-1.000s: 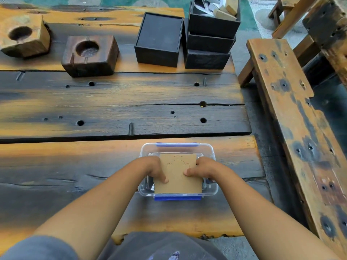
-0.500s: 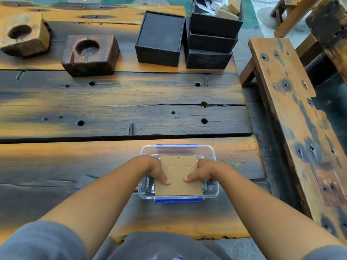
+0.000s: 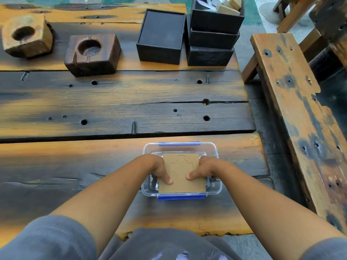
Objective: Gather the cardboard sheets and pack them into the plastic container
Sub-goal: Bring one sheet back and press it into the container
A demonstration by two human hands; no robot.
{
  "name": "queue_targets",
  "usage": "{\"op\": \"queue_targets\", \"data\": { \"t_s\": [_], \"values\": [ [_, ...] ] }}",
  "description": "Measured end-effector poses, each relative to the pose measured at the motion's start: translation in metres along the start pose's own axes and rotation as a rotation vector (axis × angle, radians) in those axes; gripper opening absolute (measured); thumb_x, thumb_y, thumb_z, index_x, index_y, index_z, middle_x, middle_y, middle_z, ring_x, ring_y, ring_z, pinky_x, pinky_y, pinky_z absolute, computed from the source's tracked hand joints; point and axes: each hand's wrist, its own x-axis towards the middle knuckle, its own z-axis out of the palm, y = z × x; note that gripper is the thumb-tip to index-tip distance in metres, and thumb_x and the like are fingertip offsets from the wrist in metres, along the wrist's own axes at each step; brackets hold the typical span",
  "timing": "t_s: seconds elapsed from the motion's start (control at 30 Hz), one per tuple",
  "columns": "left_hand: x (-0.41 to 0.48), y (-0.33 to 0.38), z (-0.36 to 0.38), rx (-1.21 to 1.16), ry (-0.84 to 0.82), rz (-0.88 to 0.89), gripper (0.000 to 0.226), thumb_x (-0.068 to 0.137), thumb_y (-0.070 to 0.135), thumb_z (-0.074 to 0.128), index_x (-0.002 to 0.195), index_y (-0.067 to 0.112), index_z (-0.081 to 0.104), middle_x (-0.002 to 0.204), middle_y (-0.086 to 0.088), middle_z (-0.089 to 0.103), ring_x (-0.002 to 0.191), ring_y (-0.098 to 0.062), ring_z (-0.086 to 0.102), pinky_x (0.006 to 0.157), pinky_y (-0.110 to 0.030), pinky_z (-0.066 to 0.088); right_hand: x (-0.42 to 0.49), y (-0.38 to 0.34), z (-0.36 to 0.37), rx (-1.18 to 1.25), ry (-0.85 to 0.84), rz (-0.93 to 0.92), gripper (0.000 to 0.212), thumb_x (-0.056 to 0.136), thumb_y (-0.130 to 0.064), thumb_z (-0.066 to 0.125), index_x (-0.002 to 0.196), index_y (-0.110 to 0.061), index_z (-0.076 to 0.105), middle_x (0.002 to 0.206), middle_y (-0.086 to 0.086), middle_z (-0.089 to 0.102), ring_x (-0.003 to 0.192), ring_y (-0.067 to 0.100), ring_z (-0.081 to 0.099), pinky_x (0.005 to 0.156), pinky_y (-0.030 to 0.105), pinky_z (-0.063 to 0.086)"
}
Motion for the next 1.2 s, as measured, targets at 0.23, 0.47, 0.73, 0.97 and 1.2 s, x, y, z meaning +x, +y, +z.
{"op": "queue_targets", "data": {
  "t_s": [0.23,0.47,0.73,0.97,1.2],
  "values": [
    [0.000,0.001,-0.002,0.007,0.025,0.002,0.076,0.074,0.051,0.079,0.135,0.012,0.055,0.135,-0.005,0.061,0.126,-0.028,0.053,0.113,-0.045,0.036,0.004,-0.003,0.001,-0.054,0.036,0.000,0.096,0.065,-0.059,0.080,0.141,-0.014,0.042,0.139,0.003,0.044,0.096,0.021,0.053,0.085,0.035,0.051],
    [-0.003,-0.002,-0.005,-0.122,0.012,0.038,0.075,0.074,0.042,0.082,0.136,0.011,0.054,0.138,-0.008,0.058,0.128,-0.028,0.053,0.114,-0.044,0.036,0.007,-0.003,0.003,-0.116,0.017,-0.058,0.098,0.066,-0.066,0.075,0.146,-0.021,0.040,0.154,0.003,0.026,0.117,0.025,0.049,0.090,0.037,0.045],
    [-0.002,-0.001,0.000,-0.001,-0.011,0.023,0.075,0.076,0.045,0.079,0.139,0.014,0.053,0.138,-0.006,0.059,0.130,-0.028,0.050,0.115,-0.045,0.034,0.006,0.000,0.002,-0.109,0.005,-0.005,0.099,0.063,-0.058,0.082,0.144,-0.019,0.040,0.148,0.001,0.034,0.125,0.026,0.048,0.102,0.043,0.047],
    [-0.002,0.002,-0.007,0.046,-0.001,-0.001,0.077,0.075,0.049,0.079,0.139,0.014,0.053,0.141,-0.005,0.056,0.131,-0.028,0.050,0.114,-0.044,0.036,0.009,-0.002,-0.002,-0.093,0.014,-0.019,0.097,0.063,-0.057,0.083,0.142,-0.016,0.042,0.143,0.003,0.040,0.120,0.027,0.052,0.095,0.041,0.050],
    [0.004,0.006,-0.029,0.070,-0.012,-0.054,0.077,0.074,0.053,0.077,0.136,0.012,0.057,0.136,-0.005,0.061,0.126,-0.028,0.055,0.112,-0.044,0.040,0.018,-0.010,-0.020,-0.087,0.024,-0.047,0.090,0.064,-0.056,0.082,0.137,-0.015,0.049,0.137,0.003,0.052,0.103,0.021,0.051,0.090,0.035,0.048]
  ]
}}
